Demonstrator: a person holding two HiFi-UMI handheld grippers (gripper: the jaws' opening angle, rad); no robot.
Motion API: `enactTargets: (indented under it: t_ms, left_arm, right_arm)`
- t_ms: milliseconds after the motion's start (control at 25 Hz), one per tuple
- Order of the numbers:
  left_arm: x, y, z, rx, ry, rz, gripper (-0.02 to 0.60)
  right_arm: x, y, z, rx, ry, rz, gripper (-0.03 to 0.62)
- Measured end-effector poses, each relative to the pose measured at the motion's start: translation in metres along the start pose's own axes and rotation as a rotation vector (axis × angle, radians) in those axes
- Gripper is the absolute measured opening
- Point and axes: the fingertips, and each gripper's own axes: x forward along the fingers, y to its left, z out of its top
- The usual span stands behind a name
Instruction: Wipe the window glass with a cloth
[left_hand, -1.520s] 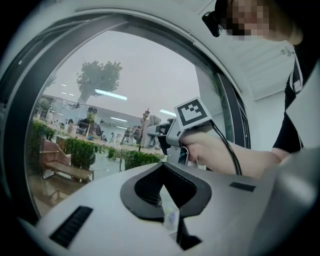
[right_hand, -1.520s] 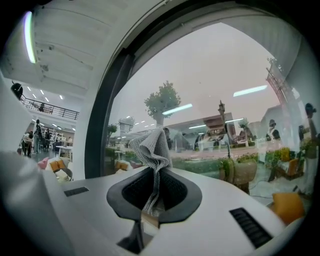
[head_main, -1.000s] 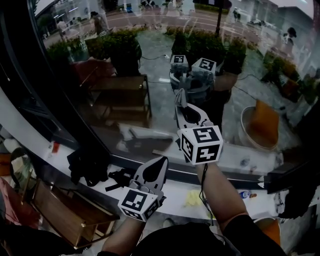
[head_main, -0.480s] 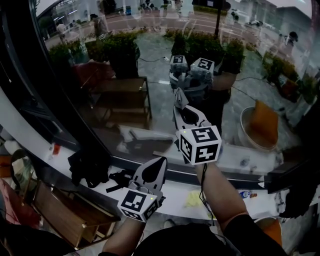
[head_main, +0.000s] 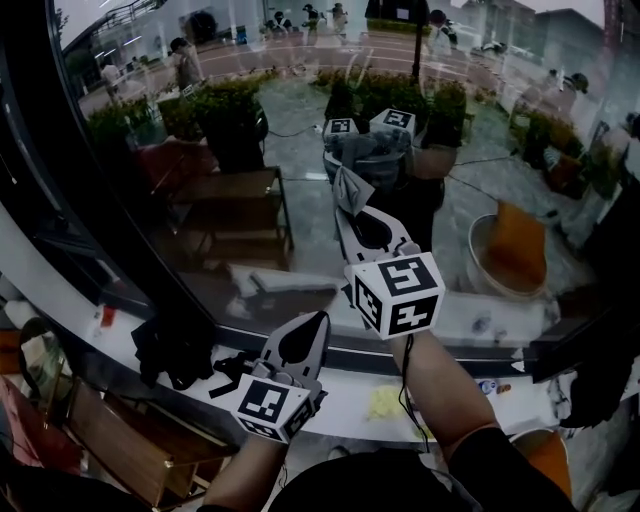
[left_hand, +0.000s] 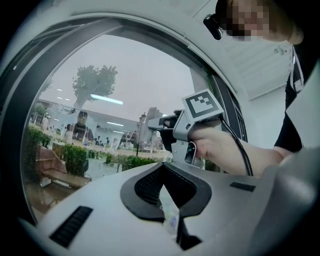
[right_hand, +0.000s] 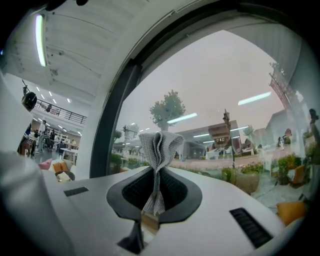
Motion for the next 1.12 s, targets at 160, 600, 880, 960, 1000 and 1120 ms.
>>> enactTargets:
  t_ms: [160, 600, 880, 960, 1000, 1120]
  left_arm:
    - [0.009, -0.006, 0.017, 0.034, -0.025, -0.022, 0.008]
    - [0.032, -0.029, 0.060, 0.044, -0.093, -0.079, 0.008]
    - [0.028, -0.036, 0.050, 0.059, -0.082, -0.098, 0.008]
    - [0.026, -0.039, 0.050, 0.063, -0.081, -0.100, 0.008]
    - [0.025, -0.040, 0.050, 0.066, -0.082, -0.101, 0.008]
    - [0.021, -0.043, 0.052, 0.048, -0.067, -0.094, 0.008]
  right_arm:
    - [-0.010, -0.012, 0.026, -0.014, -0.039, -0.020, 0.044]
    - [-0.010, -0.036, 0.071, -0.009, -0.063, -0.044, 0.044]
    - [-0.008, -0.052, 0.064, -0.028, -0.022, -0.102, 0.044]
    - [-0.010, -0.054, 0.065, -0.034, -0.017, -0.113, 0.044]
    - [-0.010, -0.056, 0.065, -0.035, -0.015, -0.118, 0.044]
    - [-0.010, -0.059, 0.065, -0.035, -0.009, -0.130, 0.044]
